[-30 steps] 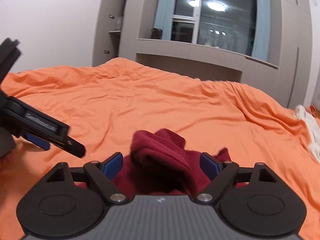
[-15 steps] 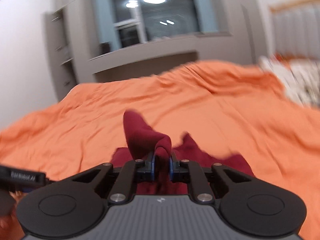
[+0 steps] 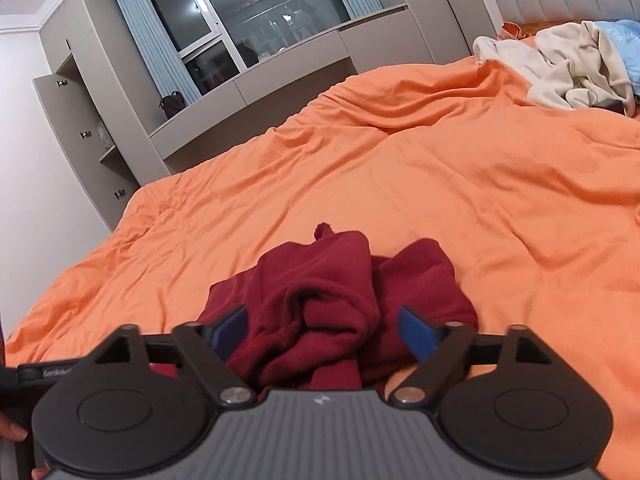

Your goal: Fold small clothes

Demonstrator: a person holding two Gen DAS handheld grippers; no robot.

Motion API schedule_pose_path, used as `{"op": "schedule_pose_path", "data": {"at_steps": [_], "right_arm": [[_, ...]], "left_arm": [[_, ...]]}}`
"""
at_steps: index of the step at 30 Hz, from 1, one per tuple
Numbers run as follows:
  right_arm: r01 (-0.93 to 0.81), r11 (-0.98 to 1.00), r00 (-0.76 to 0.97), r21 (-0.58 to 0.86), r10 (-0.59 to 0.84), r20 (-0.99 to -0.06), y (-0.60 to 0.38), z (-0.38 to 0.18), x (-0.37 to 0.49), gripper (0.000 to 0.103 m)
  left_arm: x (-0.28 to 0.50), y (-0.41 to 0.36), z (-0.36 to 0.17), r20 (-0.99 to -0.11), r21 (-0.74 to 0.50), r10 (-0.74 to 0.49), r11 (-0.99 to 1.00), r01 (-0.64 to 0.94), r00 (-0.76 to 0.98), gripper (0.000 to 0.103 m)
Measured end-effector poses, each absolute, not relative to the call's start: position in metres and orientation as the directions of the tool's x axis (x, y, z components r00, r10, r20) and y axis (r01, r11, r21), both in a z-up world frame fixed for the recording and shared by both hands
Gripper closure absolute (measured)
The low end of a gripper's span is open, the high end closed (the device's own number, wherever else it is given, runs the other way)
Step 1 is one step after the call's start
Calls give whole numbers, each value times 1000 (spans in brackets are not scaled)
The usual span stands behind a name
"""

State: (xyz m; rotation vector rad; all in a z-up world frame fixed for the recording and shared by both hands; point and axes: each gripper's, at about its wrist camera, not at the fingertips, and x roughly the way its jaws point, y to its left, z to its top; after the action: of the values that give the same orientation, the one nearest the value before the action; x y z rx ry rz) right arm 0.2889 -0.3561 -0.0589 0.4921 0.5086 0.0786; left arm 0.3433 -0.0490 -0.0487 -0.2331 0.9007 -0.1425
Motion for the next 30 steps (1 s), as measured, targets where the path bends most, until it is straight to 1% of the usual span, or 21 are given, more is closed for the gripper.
{"op": "schedule_pose_path", "data": {"at_steps": [2,6,7,8,9,11,12,13,14,15,16,17,20,23,30], "right_arm": [[49,875,872,482,198,-447,-356,-60,297,9],[85,854,865,514,193,-464,-361,-64,314,9],[98,851,863,517,186,-470,-363,-65,319,11],[108,850,861,515,180,-476,-364,-67,323,17],[114,853,858,509,174,-484,-364,-68,327,22],[118,863,848,490,169,-502,-361,-70,334,38],[113,868,845,483,172,-507,-358,-71,335,43],[111,872,841,477,173,-512,-356,-72,336,54],[111,876,839,469,170,-517,-354,-73,335,63],[113,882,839,457,162,-520,-351,-73,334,67],[111,888,840,446,156,-520,-349,-73,333,77],[107,891,842,440,154,-517,-348,-73,331,81],[99,892,857,441,149,-493,-348,-69,327,86],[101,895,870,435,133,-475,-351,-64,323,88],[126,872,887,473,114,-447,-375,-59,311,88]], "left_arm": [[343,-49,-49,-758,-260,-220,965,25,614,0],[343,-49,-49,-758,-257,-218,966,26,615,0],[343,-49,-49,-758,-259,-219,966,25,615,0],[343,-49,-49,-758,-257,-218,966,26,615,0],[343,-50,-50,-758,-255,-217,967,27,615,0],[343,-50,-50,-759,-251,-216,968,30,615,0],[343,-50,-50,-759,-249,-215,968,32,615,0],[343,-50,-50,-759,-247,-215,968,35,614,0],[344,-50,-50,-760,-246,-216,969,37,613,0],[344,-50,-50,-760,-246,-218,969,40,612,0],[344,-50,-50,-759,-248,-221,968,43,612,0],[345,-50,-50,-759,-251,-225,967,45,611,0],[346,-48,-50,-759,-264,-239,963,49,605,1],[350,-52,-51,-757,-277,-259,959,64,600,1],[361,-78,-56,-755,-340,-351,932,127,554,1]]}}
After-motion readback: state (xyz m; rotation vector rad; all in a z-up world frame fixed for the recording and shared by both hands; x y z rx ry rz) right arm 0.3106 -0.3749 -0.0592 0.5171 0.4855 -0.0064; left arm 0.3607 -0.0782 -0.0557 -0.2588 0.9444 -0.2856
